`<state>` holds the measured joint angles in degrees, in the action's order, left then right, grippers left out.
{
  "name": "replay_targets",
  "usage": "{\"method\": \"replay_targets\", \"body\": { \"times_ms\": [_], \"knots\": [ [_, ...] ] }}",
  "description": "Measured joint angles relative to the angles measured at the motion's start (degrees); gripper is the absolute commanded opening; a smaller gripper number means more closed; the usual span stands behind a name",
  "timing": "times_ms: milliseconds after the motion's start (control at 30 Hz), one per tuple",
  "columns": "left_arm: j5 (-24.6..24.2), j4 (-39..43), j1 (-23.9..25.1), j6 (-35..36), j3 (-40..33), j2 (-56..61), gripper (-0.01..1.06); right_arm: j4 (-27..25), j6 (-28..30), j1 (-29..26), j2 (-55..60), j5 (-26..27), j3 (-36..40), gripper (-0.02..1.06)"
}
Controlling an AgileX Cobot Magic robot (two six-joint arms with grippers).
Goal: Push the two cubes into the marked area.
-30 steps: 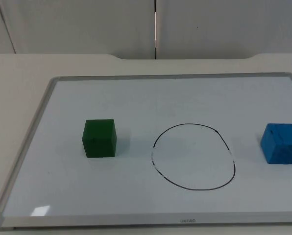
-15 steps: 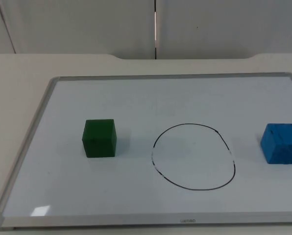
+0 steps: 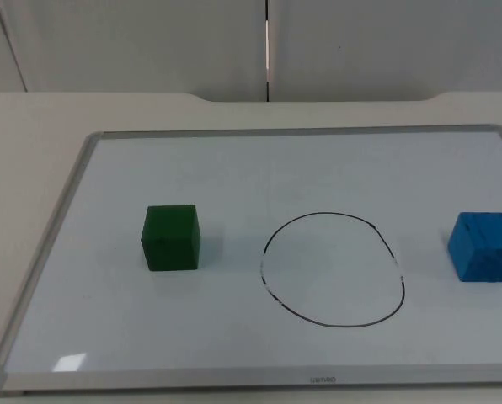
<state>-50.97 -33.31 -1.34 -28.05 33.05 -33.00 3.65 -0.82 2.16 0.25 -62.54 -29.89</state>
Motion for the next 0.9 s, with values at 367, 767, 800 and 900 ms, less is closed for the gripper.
{"method": "replay_targets", "body": {
  "times_ms": [367,767,800,900],
  "knots": [
    [4.0,-15.0,0.0,-13.6,0.0,-13.8,0.00,0.0,0.0,0.0,0.0,0.0,0.0,1.05],
    [7.0,-24.4,0.0,-23.0,0.0,-25.1,0.00,0.0,0.0,0.0,0.0,0.0,0.0,1.05],
    [7.4,-24.8,0.0,-23.1,0.0,-25.8,0.00,0.0,0.0,0.0,0.0,0.0,0.0,1.05],
    [8.1,-25.4,0.0,-23.6,0.0,-27.0,0.00,0.0,0.0,0.0,0.0,0.0,0.0,1.05]
  ]
}}
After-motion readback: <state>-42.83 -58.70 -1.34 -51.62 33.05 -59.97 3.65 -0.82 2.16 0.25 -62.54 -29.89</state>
